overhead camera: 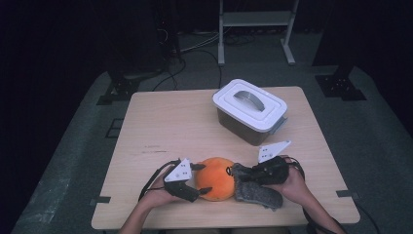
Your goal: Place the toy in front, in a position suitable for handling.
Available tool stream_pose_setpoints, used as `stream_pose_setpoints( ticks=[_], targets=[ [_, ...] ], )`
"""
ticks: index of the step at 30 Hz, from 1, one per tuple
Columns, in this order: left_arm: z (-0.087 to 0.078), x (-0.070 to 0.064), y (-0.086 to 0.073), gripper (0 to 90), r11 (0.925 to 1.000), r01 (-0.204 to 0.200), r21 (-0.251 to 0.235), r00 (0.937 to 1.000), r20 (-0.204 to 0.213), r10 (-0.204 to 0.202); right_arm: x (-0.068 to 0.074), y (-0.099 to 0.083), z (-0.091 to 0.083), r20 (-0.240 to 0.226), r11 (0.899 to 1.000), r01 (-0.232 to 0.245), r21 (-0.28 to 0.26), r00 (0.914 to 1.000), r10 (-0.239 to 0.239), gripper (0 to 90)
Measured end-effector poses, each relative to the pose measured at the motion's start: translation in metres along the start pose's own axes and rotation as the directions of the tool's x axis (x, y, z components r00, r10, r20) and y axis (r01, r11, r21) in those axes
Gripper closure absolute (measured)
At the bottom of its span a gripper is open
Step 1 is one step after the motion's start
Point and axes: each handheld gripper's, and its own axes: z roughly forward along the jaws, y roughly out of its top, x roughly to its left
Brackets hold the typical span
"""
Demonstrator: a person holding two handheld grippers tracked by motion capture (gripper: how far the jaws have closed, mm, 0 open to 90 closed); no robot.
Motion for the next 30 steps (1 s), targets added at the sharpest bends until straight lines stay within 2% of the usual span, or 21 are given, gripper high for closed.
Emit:
stream_pose_setpoints(
  ticks=[2,7,9,12,15,19,21,25,27,30],
  targets=[
    [0.000,-0.001,0.000,23.8,1.0000,-0.005,-0.004,1.0000,-0.002,0.005,-0.003,-0.003,-0.003,0.002,1.000,-0.016,0.004,0.9999,0.016,77.0],
    [0.003,-0.005,0.003,23.8,0.9994,-0.032,-0.015,0.9994,0.010,0.032,-0.004,0.007,-0.009,-0.015,0.997,-0.025,-0.075,0.9996,0.024,77.0],
    [0.006,-0.007,0.005,23.8,0.9990,-0.038,-0.022,0.9991,0.019,0.038,-0.004,0.011,-0.007,-0.019,0.996,-0.022,-0.082,0.9996,0.021,76.9],
    [0.011,-0.012,0.008,23.8,0.9983,-0.055,-0.020,0.9981,0.028,0.056,-0.005,0.016,0.001,-0.019,0.997,-0.012,-0.074,0.9998,0.010,76.9],
    [0.011,-0.012,0.007,23.7,0.9982,-0.056,-0.024,0.9980,0.030,0.056,-0.006,0.018,0.003,-0.019,0.998,-0.013,-0.067,0.9998,0.012,77.0],
    [0.011,-0.012,0.008,23.8,0.9982,-0.054,-0.024,0.9981,0.028,0.055,-0.011,0.012,0.002,-0.016,0.998,-0.029,-0.057,0.9995,0.028,77.0],
    [0.011,-0.012,0.008,23.8,0.9984,-0.050,-0.025,0.9984,0.027,0.050,-0.015,0.005,0.001,-0.016,0.997,-0.056,-0.045,0.9983,0.055,77.0],
    [0.013,-0.016,0.010,23.9,0.9973,-0.068,-0.029,0.9973,0.027,0.069,-0.021,-0.005,-0.003,0.007,0.996,-0.085,-0.015,0.9964,0.085,77.0],
    [0.014,-0.017,0.012,23.9,0.9963,-0.083,-0.025,0.9961,0.028,0.083,-0.022,-0.004,-0.006,0.012,0.996,-0.088,-0.026,0.9961,0.088,77.0],
    [0.017,-0.022,0.015,24.0,0.9947,-0.099,-0.025,0.9946,0.026,0.100,-0.021,0.005,-0.009,-0.014,0.995,-0.071,-0.074,0.9974,0.071,77.0]
  ],
)
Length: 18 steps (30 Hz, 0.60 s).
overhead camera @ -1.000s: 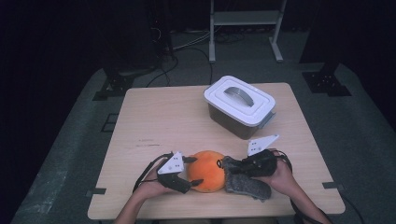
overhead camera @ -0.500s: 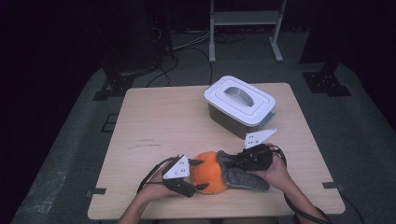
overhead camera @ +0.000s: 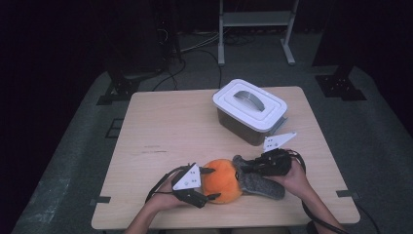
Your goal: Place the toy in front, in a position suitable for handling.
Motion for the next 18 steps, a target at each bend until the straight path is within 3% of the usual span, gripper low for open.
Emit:
stream_pose_setpoints(
  ticks=[2,5,8,10,14,18],
  targets=[
    [0.003,-0.003,0.004,24.1,0.9998,-0.022,-0.001,0.9998,-0.003,0.022,0.001,0.009,0.004,-0.017,1.000,0.016,-0.002,0.9997,-0.016,77.0],
    [0.008,-0.006,0.008,24.1,0.9992,-0.041,0.006,0.9991,-0.009,0.041,-0.001,0.019,0.014,-0.034,0.998,0.048,0.040,0.9983,-0.046,76.9],
    [0.006,-0.005,0.006,24.1,0.9994,-0.034,0.002,0.9994,-0.007,0.034,-0.005,0.023,0.017,-0.048,0.998,0.035,0.052,0.9983,-0.032,76.9],
    [0.006,-0.004,0.005,24.3,0.9994,-0.035,-0.003,0.9994,-0.004,0.035,-0.010,0.018,0.016,-0.061,0.999,0.008,0.051,0.9981,-0.005,76.9],
    [0.007,-0.005,0.006,24.3,0.9985,-0.054,-0.001,0.9985,0.001,0.054,-0.016,0.003,0.010,-0.040,0.997,-0.036,0.067,0.9984,0.039,77.0],
    [0.010,-0.005,0.009,24.3,0.9988,-0.047,-0.013,0.9989,0.003,0.047,-0.016,-0.005,0.002,-0.006,0.994,-0.034,0.107,0.9994,0.035,77.1]
  ],
)
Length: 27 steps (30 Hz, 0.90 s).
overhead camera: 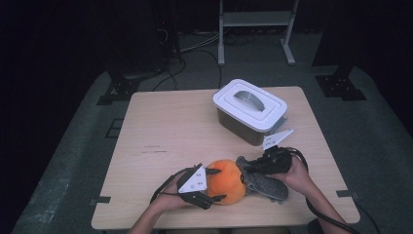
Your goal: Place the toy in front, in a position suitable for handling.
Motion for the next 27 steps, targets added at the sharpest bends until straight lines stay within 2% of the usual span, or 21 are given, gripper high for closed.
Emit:
stream_pose_setpoints(
  ticks=[2,4,7,10,13,17,21,23,25,27],
  targets=[
    [0.002,0.000,0.002,24.3,1.0000,0.006,0.000,0.9999,-0.011,-0.006,0.007,0.002,-0.006,0.011,1.000,0.023,-0.011,0.9997,-0.023,77.1],
    [0.003,0.002,0.002,24.3,0.9999,0.010,-0.003,0.9998,-0.016,-0.010,0.020,0.008,-0.014,-0.003,0.996,0.060,-0.058,0.9982,-0.061,77.1],
    [0.005,0.005,0.003,24.3,0.9993,0.036,-0.013,0.9990,-0.026,-0.036,0.036,0.017,-0.016,-0.021,0.989,0.112,-0.096,0.9932,-0.115,77.1],
    [0.005,0.007,0.004,24.1,0.9991,0.041,-0.013,0.9986,-0.034,-0.042,0.044,0.022,-0.007,-0.012,0.985,0.151,-0.079,0.9883,-0.152,77.0],
    [0.003,0.008,0.005,21.3,0.9996,0.028,0.001,0.9980,-0.057,-0.028,0.041,0.018,0.004,-0.009,0.988,0.143,-0.057,0.9896,-0.143,77.1],
    [-0.004,0.013,0.007,19.1,0.9977,0.065,-0.023,0.9959,-0.063,-0.066,0.036,0.016,0.006,0.011,0.989,0.129,-0.067,0.9917,-0.128,77.1],
    [-0.015,0.016,0.009,18.2,0.9963,0.078,-0.035,0.9950,-0.061,-0.080,0.034,0.013,0.005,0.027,0.989,0.128,-0.071,0.9916,-0.126,77.1],
    [-0.020,0.018,0.008,18.4,0.9955,0.093,-0.019,0.9937,-0.060,-0.094,0.032,0.011,0.003,0.036,0.990,0.120,-0.073,0.9924,-0.118,77.1],
    [-0.023,0.020,0.005,23.0,0.9933,0.114,-0.019,0.9922,-0.048,-0.115,0.030,0.010,0.003,0.037,0.991,0.113,-0.071,0.9932,-0.111,77.1],
    [-0.021,0.020,0.003,30.6,0.9930,0.118,-0.011,0.9921,-0.042,-0.118,0.028,0.008,0.003,0.052,0.992,0.114,-0.061,0.9925,-0.111,77.1]
  ],
)
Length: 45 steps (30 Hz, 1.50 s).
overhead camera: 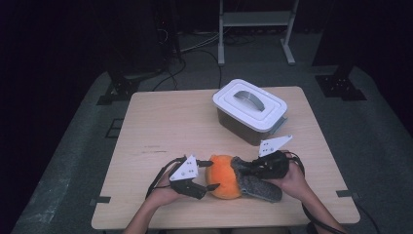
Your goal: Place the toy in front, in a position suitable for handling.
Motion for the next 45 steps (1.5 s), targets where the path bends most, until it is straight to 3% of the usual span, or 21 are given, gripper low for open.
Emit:
stream_pose_setpoints(
  ticks=[2,5,9,13,16,19,24,27,30,34,38,40,45],
  targets=[
    [0.003,0.000,-0.001,34.4,1.0000,0.010,0.000,0.9999,-0.006,-0.010,0.000,0.001,-0.001,0.007,1.000,0.004,0.002,1.0000,-0.004,77.1],
    [0.005,0.000,0.000,37.0,0.9996,0.024,-0.011,0.9995,-0.018,-0.024,0.010,0.009,-0.007,0.038,0.999,0.047,0.010,0.9981,-0.048,77.5],
    [0.010,0.000,0.003,37.2,0.9987,0.046,-0.024,0.9984,-0.031,-0.046,0.029,0.022,-0.008,0.012,0.993,0.117,-0.020,0.9931,-0.117,77.6],
    [0.010,0.001,0.003,36.2,0.9987,0.047,-0.021,0.9983,-0.035,-0.047,0.041,0.026,0.004,0.025,0.983,0.181,0.032,0.9830,-0.182,77.5],
    [0.007,0.001,0.003,31.2,0.9987,0.045,-0.024,0.9988,-0.019,-0.046,0.035,0.021,0.008,0.010,0.988,0.153,0.025,0.9881,-0.154,77.5],
    [0.006,0.002,0.004,18.9,0.9980,0.062,-0.014,0.9979,0.019,-0.062,0.032,0.018,0.006,0.015,0.990,0.142,0.018,0.9897,-0.143,77.4],
    [0.006,0.001,0.004,26.9,0.9993,0.038,-0.008,0.9989,0.028,-0.038,0.028,0.016,0.004,0.012,0.992,0.127,0.014,0.9918,-0.127,77.4],
    [0.006,0.001,0.003,36.7,0.9990,0.045,-0.003,0.9989,0.013,-0.045,0.027,0.015,0.002,0.017,0.991,0.131,0.018,0.9911,-0.132,77.4],
    [0.008,0.001,0.004,40.5,0.9986,0.052,-0.006,0.9986,-0.008,-0.052,0.028,0.019,-0.002,0.028,0.989,0.147,0.020,0.9887,-0.147,77.4],
    [0.009,0.004,0.003,40.9,0.9960,0.089,-0.014,0.9957,-0.024,-0.089,0.036,0.023,-0.003,0.005,0.986,0.169,-0.010,0.9857,-0.169,77.4],
    [0.007,0.006,0.001,40.1,0.9955,0.094,-0.008,0.9953,-0.022,-0.095,0.038,0.022,0.006,0.024,0.980,0.195,0.047,0.9802,-0.197,77.3],
    [0.005,0.007,0.000,39.1,0.9948,0.101,-0.008,0.9946,-0.025,-0.101,0.033,0.018,0.006,0.026,0.982,0.180,0.051,0.9831,-0.181,77.3],
    [0.001,0.010,-0.002,32.4,0.9923,0.122,-0.018,0.9923,0.018,-0.122,0.023,0.007,0.000,0.048,0.990,0.128,0.064,0.9902,-0.131,77.3]
  ],
)
